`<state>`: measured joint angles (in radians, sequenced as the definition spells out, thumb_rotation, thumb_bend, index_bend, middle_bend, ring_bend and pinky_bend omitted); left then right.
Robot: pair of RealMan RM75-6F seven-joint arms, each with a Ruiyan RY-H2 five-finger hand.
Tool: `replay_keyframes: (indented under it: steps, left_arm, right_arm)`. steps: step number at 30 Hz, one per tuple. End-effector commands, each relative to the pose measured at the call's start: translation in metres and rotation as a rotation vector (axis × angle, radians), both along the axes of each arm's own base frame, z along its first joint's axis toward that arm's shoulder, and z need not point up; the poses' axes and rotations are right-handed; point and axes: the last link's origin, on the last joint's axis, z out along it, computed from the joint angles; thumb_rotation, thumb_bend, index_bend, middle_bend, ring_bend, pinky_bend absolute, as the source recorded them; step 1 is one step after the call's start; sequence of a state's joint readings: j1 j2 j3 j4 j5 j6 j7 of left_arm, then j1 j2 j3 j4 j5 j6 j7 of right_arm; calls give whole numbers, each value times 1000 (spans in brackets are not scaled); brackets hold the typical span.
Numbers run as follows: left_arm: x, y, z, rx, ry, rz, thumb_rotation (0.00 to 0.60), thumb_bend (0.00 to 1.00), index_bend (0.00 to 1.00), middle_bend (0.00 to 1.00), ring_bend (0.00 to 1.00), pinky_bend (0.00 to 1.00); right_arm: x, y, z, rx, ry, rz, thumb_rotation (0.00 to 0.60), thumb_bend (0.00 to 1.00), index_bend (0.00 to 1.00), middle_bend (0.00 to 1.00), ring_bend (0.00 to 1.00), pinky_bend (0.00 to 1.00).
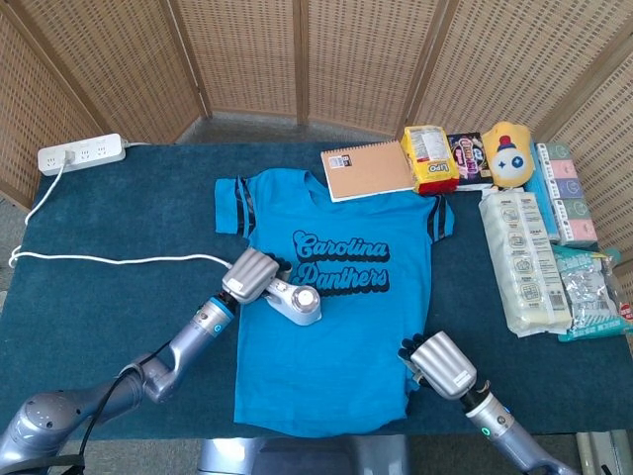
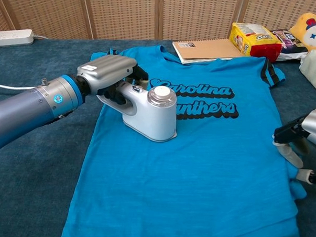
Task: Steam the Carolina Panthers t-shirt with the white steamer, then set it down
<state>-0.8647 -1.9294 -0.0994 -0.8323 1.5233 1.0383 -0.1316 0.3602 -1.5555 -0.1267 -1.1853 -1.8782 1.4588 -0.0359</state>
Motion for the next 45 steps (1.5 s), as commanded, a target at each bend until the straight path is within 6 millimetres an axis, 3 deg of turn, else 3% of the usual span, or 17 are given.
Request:
replay_keyframes:
  steps: [1, 12, 27, 45]
  left_arm:
    - [7, -4, -8, -16, -8, -13, 600, 534, 573, 663, 606, 728]
    - [27, -14, -24, -43, -27, -67, 600, 534, 573, 663, 605, 728]
    - [9, 3, -16, 16, -2, -33, 600, 533, 573, 662, 606, 728]
    - [12, 18, -20, 71, -30, 21, 600, 529, 573, 662, 605, 728]
  right_arm:
    - [-1, 0, 1, -1, -1, -4, 600, 441, 737, 649, 680, 735]
    - [-5, 0, 3, -3, 3, -12, 600, 442, 737, 648, 684, 735]
    - [-4, -1, -2, 8, 8, -13, 600, 442, 737, 649, 687, 737]
    - [-6, -3, -3, 9, 16, -27, 600, 442, 737, 649, 690, 738]
